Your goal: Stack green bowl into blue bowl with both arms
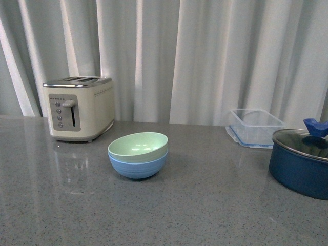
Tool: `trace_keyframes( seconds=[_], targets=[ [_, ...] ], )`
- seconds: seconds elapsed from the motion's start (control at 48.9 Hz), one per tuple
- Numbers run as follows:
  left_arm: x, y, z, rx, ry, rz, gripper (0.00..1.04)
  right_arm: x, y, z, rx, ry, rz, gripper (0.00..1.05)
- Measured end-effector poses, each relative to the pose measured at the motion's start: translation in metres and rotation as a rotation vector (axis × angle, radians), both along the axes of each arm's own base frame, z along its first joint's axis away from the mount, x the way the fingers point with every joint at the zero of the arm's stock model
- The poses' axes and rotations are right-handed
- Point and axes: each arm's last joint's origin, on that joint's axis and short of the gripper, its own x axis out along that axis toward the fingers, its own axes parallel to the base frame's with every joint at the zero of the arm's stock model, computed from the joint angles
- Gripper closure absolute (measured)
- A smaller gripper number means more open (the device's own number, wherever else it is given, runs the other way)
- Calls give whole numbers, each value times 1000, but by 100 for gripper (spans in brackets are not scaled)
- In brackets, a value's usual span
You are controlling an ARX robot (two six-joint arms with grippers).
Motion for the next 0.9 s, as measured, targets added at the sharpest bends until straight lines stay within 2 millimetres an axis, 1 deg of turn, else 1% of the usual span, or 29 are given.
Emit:
trace_keyframes(
  seconds=[0.02, 0.266, 0.286, 0.409, 0.429, 0.47, 0.552, 0.593, 0.633, 0.654, 0.695, 0.899],
  targets=[
    [0, 0, 0, 0, 0, 0, 7, 0, 0, 0, -2, 0, 0, 103],
    [0, 0, 0, 0, 0, 0, 7, 0, 0, 0, -1, 0, 0, 67],
    [0, 0, 0, 0, 0, 0, 7, 0, 0, 0, -1, 0, 0, 65],
    [0, 0, 0, 0, 0, 0, 7, 0, 0, 0, -1, 0, 0, 44],
    [0, 0, 0, 0, 0, 0, 7, 0, 0, 0, -1, 0, 0, 42],
    [0, 0, 0, 0, 0, 0, 7, 0, 0, 0, -1, 0, 0, 35],
    [0, 0, 0, 0, 0, 0, 7, 0, 0, 0, -1, 0, 0, 21],
    [0, 0, 0, 0, 0, 0, 7, 0, 0, 0, -1, 0, 0, 12],
    [0, 0, 0, 0, 0, 0, 7, 0, 0, 0, 0, 0, 0, 8],
    [0, 0, 0, 0, 0, 0, 7, 0, 0, 0, 0, 0, 0, 8],
    [0, 0, 0, 0, 0, 0, 7, 0, 0, 0, -1, 0, 0, 10],
    [0, 0, 0, 0, 0, 0, 7, 0, 0, 0, -1, 0, 0, 10]
  ],
)
